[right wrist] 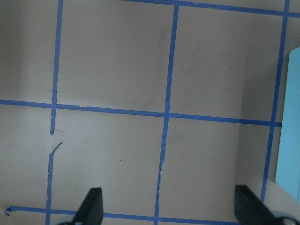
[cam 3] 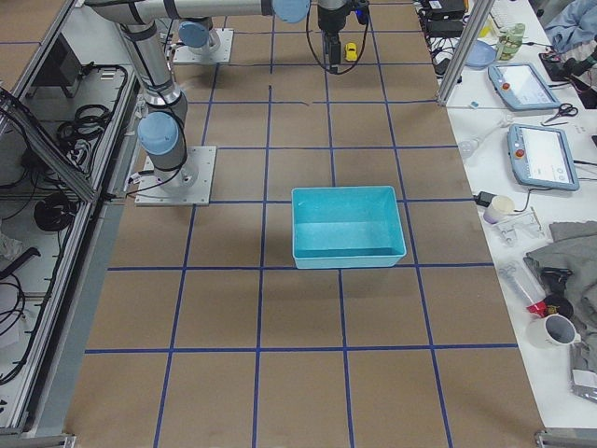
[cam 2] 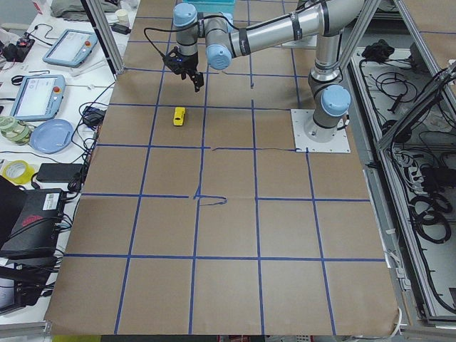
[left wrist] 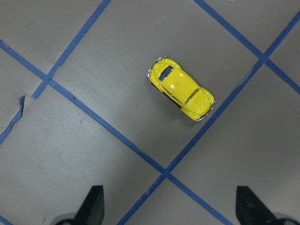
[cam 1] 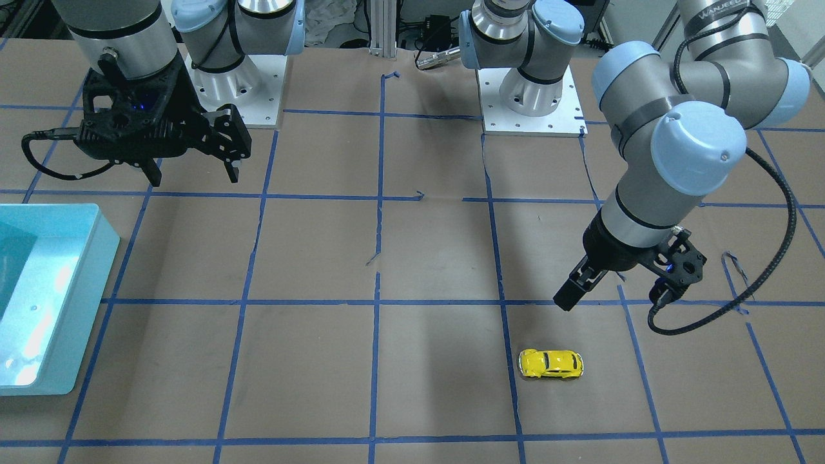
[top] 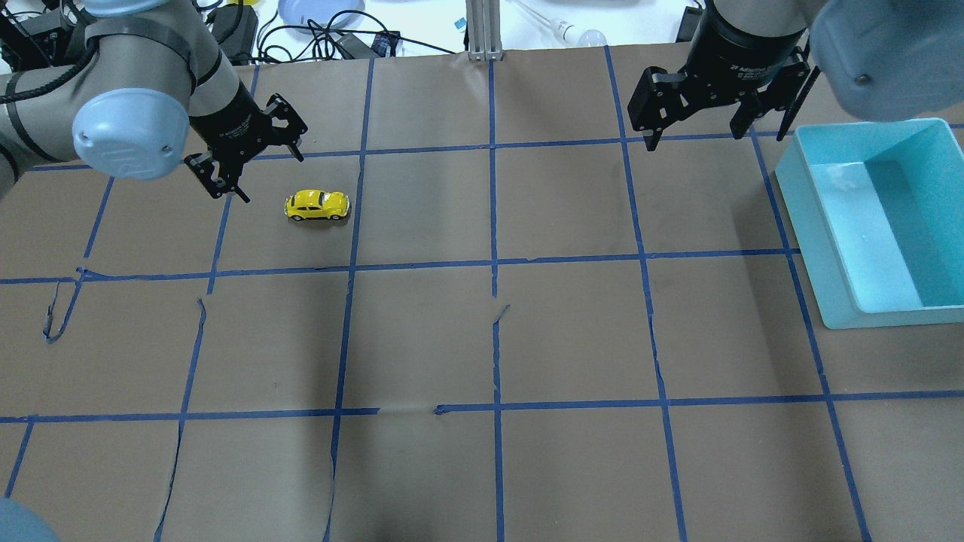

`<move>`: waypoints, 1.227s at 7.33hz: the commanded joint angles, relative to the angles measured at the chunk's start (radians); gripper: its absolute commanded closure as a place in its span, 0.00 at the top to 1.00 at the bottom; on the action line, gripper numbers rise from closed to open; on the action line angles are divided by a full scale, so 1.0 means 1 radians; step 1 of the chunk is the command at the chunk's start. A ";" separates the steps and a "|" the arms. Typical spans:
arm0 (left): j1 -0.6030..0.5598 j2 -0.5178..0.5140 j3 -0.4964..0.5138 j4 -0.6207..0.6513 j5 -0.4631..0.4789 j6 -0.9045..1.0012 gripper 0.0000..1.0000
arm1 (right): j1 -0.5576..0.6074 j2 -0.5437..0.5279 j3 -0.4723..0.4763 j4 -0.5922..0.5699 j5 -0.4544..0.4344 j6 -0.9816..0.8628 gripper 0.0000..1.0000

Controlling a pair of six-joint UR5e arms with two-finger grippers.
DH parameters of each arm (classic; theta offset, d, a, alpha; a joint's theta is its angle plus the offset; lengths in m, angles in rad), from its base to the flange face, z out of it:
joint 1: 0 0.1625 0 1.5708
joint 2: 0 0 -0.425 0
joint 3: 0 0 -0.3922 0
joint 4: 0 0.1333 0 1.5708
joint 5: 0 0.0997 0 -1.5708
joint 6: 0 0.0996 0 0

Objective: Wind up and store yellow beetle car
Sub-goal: 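Lower the left gripper over the yellow toy beetle car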

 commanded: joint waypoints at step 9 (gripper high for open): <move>0.011 -0.354 0.113 0.221 0.010 -0.358 1.00 | 0.002 0.000 0.000 -0.002 0.002 0.000 1.00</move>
